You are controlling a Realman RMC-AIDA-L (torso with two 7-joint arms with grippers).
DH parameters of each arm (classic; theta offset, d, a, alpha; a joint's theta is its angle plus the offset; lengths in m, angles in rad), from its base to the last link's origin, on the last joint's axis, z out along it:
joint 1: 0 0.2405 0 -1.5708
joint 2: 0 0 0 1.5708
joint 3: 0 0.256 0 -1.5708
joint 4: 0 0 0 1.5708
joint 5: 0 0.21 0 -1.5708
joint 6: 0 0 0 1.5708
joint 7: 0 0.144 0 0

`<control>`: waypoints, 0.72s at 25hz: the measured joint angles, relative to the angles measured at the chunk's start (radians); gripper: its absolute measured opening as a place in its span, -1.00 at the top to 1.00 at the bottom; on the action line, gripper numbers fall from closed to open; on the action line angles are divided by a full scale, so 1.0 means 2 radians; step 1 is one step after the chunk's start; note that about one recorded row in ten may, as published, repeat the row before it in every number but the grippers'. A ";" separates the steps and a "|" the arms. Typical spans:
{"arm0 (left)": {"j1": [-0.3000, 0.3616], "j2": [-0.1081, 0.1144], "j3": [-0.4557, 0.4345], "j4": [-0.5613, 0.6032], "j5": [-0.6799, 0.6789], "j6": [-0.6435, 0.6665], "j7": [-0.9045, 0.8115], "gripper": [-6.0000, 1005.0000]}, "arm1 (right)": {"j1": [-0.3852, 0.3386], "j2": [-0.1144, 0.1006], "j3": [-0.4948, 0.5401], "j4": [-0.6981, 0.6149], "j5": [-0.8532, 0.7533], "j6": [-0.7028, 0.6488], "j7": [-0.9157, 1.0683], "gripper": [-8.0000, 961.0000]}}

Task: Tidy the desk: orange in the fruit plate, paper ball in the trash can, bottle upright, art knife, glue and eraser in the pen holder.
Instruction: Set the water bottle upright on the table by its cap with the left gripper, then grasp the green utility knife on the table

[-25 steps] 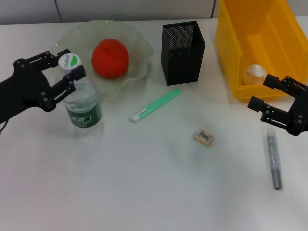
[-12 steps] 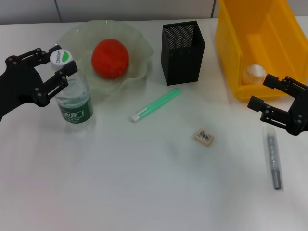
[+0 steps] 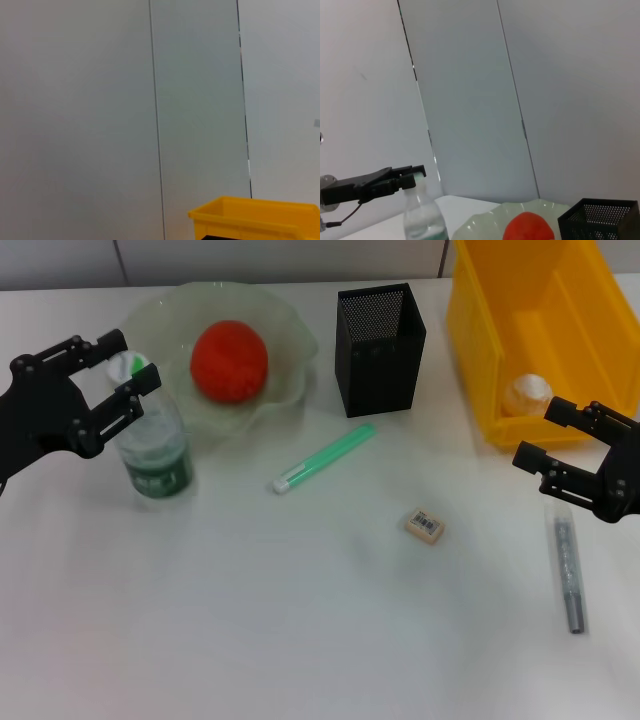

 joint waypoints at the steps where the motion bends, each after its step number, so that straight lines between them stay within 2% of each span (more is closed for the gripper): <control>1: 0.000 0.000 0.000 0.000 0.000 -0.001 0.000 0.06 | 0.000 0.000 0.000 0.000 0.000 0.000 0.000 -0.64; 3: 0.000 -0.001 -0.001 0.000 0.000 -0.003 0.000 0.02 | 0.000 0.000 0.000 0.000 0.000 0.000 0.000 -0.64; 8: 0.006 0.001 -0.003 0.019 -0.002 0.013 -0.006 -0.42 | 0.000 0.000 0.000 0.000 0.000 0.000 0.000 -0.64; 14: 0.035 -0.008 -0.016 0.089 -0.020 0.090 -0.026 -0.55 | -0.003 0.000 0.008 0.000 0.000 0.001 0.000 -0.64; 18: 0.037 -0.010 -0.002 0.113 -0.031 0.142 -0.056 -0.55 | -0.005 -0.001 0.017 0.000 0.000 -0.001 0.000 -0.63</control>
